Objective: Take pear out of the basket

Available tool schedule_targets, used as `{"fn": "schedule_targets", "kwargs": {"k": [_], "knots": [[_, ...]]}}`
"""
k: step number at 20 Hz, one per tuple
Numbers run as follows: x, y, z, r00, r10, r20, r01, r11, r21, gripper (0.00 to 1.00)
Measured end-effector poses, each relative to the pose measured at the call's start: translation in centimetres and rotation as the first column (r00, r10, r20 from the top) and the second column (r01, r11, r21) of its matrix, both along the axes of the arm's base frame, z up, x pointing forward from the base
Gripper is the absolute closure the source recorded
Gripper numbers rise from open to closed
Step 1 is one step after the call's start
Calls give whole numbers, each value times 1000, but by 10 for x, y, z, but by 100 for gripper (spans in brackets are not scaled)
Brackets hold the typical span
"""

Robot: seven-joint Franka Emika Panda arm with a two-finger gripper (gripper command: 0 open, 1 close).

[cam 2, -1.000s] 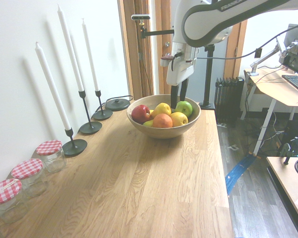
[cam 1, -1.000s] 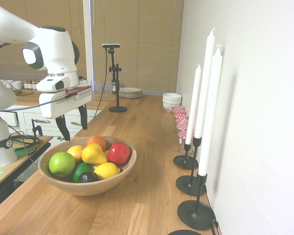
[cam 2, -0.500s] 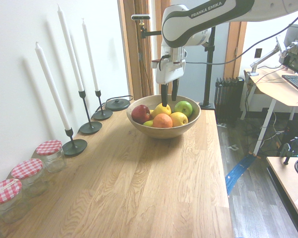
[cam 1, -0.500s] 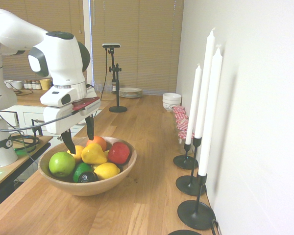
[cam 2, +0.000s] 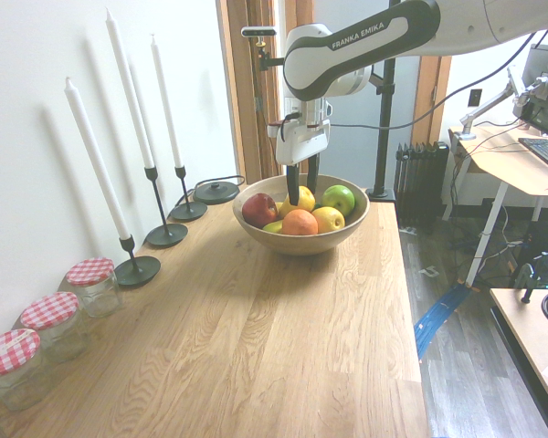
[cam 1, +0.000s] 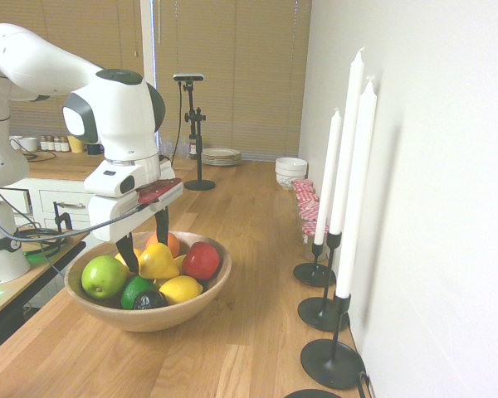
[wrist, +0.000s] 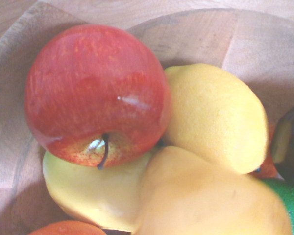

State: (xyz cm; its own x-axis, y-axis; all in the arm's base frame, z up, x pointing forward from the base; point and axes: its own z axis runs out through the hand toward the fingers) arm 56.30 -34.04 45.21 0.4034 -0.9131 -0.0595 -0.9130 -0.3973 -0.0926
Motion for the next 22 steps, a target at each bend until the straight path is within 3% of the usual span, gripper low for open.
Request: {"fn": "schedule_targets", "kwargs": {"k": [22], "knots": [[-6,-7,7,1000,-4,12,4,1000,-3,100]]}}
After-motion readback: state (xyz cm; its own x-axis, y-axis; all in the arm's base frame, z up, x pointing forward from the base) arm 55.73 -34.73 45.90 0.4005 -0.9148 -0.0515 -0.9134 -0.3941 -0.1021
